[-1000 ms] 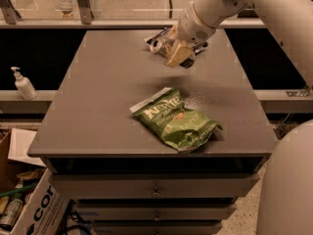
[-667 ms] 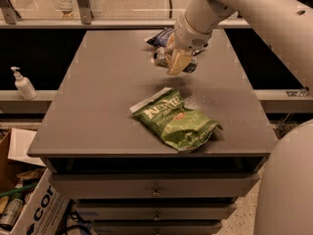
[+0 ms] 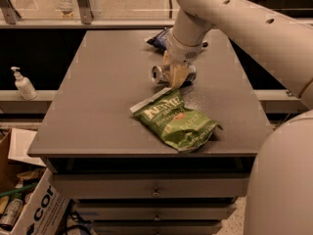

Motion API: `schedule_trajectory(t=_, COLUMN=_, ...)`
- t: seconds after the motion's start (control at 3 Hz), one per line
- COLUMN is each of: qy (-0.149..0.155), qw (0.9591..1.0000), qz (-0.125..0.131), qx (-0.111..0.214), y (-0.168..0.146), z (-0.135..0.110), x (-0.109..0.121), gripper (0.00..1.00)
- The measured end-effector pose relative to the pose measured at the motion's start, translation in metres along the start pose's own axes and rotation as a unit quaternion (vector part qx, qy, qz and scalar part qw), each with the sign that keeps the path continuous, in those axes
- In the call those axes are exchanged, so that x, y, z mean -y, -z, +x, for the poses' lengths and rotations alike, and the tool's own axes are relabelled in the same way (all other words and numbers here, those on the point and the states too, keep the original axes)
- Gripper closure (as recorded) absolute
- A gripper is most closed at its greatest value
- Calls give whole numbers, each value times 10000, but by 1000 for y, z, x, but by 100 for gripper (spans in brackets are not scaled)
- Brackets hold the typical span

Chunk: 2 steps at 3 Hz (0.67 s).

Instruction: Knock redbull can over

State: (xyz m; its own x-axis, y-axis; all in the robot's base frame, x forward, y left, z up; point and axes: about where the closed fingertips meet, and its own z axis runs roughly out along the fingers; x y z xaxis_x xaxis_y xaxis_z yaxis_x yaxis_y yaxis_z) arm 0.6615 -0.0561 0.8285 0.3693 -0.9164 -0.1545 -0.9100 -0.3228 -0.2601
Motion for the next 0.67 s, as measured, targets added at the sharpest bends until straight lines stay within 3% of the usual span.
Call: schedule_trajectory(t=0.67, qy=249, qw=9995, qz=-154, qx=-97, y=-1, z=3, x=3, gripper=36)
